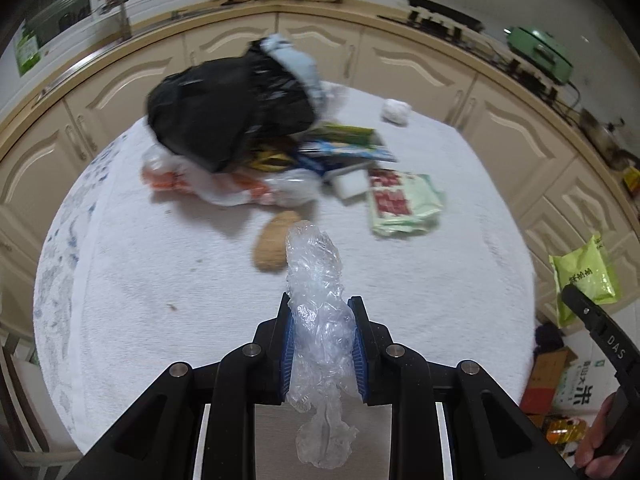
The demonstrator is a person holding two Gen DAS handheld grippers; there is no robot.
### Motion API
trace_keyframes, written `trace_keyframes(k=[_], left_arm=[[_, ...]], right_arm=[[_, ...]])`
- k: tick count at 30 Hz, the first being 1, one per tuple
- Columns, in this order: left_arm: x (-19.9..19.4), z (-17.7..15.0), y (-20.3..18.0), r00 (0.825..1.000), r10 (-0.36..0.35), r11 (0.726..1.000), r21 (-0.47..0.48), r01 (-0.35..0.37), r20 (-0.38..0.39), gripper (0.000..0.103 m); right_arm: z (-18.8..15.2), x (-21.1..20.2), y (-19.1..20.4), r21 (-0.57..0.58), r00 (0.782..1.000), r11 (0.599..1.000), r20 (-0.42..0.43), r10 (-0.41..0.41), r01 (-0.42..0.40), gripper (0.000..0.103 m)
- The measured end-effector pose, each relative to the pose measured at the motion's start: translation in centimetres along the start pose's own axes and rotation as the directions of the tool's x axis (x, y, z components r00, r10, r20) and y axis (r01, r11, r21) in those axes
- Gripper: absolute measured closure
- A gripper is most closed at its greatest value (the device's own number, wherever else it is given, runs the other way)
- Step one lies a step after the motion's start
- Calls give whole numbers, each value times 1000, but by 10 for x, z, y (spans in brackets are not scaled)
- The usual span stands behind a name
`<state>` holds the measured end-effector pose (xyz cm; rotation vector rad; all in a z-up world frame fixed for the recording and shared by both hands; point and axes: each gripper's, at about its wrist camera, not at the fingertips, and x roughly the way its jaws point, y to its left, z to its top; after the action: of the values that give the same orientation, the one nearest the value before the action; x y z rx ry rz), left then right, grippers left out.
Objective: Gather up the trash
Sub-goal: 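Carry the clear plastic and green snack bag over the blue bin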
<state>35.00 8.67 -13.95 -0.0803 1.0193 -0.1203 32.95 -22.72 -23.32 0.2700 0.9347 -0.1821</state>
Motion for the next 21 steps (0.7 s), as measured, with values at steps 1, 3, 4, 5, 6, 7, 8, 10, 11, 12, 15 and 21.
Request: trace_keyframes(k=[1, 3, 4, 5, 6, 7, 8, 10, 11, 12, 15, 21], left_arm=[[-1, -1, -9, 1000, -8, 1000, 15, 8, 1, 82], [0, -3, -32, 1000, -26, 998, 53, 26, -4, 82], [0, -4, -39, 999, -33, 997, 65, 34, -6, 82], [1, -6, -50, 999, -48, 995, 86, 48, -9, 82], [1, -7, -61, 998, -60, 992, 106, 61, -12, 82], [1, -8, -69, 998, -68, 990, 123, 69, -13, 82], [1, -10, -82, 997, -77, 986, 145, 78, -14, 82], [2, -13, -101, 996, -91, 979, 182, 93, -18, 82], [3, -15, -112, 995, -102, 973, 204, 104, -22, 82], [4, -16, -122, 993, -112, 968, 224, 115, -26, 82], [9, -21, -155, 989, -140, 949, 279, 146, -40, 82], [33, -32, -218, 979, -175, 904, 377, 202, -104, 82]], right_arm=[[-2, -4, -8, 13, 1000, 1000, 4, -7, 7, 86], [-5, -10, -23, 40, 1000, 999, 9, -26, 25, 86], [-7, -13, -31, 56, 999, 998, 10, -34, 34, 86], [-9, -17, -40, 71, 999, 997, 13, -41, 40, 86], [-12, -21, -51, 89, 999, 995, 17, -50, 48, 86], [-14, -25, -58, 102, 998, 993, 21, -59, 57, 86], [-15, -29, -66, 115, 997, 991, 24, -70, 67, 86], [-19, -37, -84, 150, 995, 985, 30, -92, 87, 86], [-21, -40, -92, 167, 994, 981, 32, -101, 94, 86], [-23, -45, -102, 186, 993, 977, 35, -112, 103, 86], [-31, -58, -129, 234, 986, 961, 44, -163, 148, 86], [-47, -75, -169, 307, 974, 930, 36, -223, 202, 86]])
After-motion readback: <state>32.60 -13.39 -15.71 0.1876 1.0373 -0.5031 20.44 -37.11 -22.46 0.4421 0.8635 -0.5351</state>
